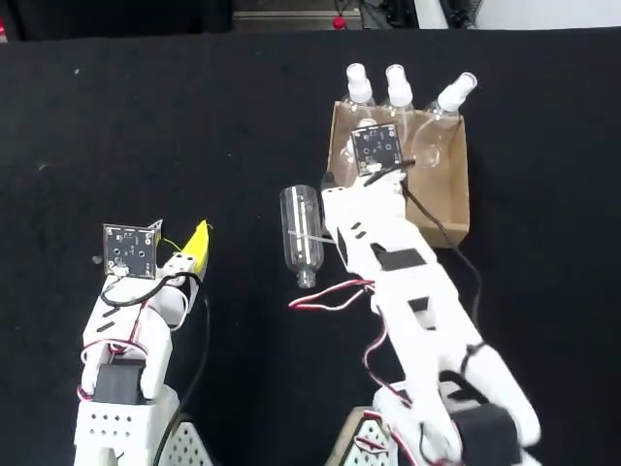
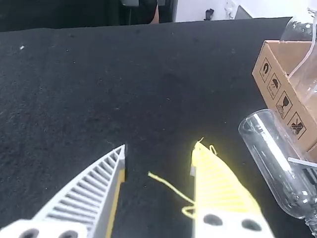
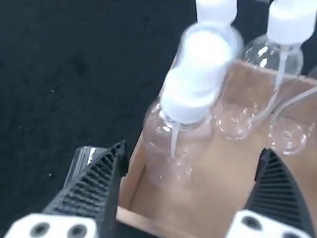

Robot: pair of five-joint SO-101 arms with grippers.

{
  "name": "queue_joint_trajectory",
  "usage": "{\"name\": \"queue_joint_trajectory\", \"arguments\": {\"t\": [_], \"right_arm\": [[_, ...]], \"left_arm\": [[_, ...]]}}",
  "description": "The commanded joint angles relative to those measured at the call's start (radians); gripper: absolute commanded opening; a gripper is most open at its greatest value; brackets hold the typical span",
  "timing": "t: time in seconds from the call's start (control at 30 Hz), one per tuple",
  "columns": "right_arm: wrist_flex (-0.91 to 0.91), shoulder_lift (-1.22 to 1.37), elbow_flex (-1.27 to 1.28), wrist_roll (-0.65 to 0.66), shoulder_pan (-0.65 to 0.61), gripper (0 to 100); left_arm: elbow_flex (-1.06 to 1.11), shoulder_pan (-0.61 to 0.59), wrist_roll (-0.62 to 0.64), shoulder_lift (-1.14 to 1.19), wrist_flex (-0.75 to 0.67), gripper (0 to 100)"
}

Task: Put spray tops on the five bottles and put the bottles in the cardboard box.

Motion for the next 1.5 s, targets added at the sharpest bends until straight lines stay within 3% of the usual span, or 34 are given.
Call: {"name": "queue_joint_trajectory", "arguments": {"t": [0.0, 0.13, 0.3, 0.6, 0.93, 1.47], "right_arm": [[0.086, -0.125, -0.005, 0.002, -0.011, 35.7], [0.195, -0.231, -0.005, -0.003, -0.017, 35.7], [0.301, -0.311, -0.013, -0.109, -0.015, 35.1], [0.466, -0.303, -0.09, -0.114, -0.147, 10.5], [0.48, -0.05, -0.189, -0.11, -0.256, 24.3], [0.473, 0.298, -0.357, -0.11, -0.333, 24.7]], "left_arm": [[0.022, 0.005, -0.009, 0.003, 0.002, 21], [0.022, 0.005, -0.011, 0.003, 0.002, 21], [0.022, 0.004, -0.011, 0.003, 0.002, 21], [0.022, 0.002, -0.011, 0.003, 0.002, 21], [0.022, -0.048, -0.009, -0.003, -0.005, 21], [0.022, -0.07, -0.003, -0.006, -0.006, 21]]}}
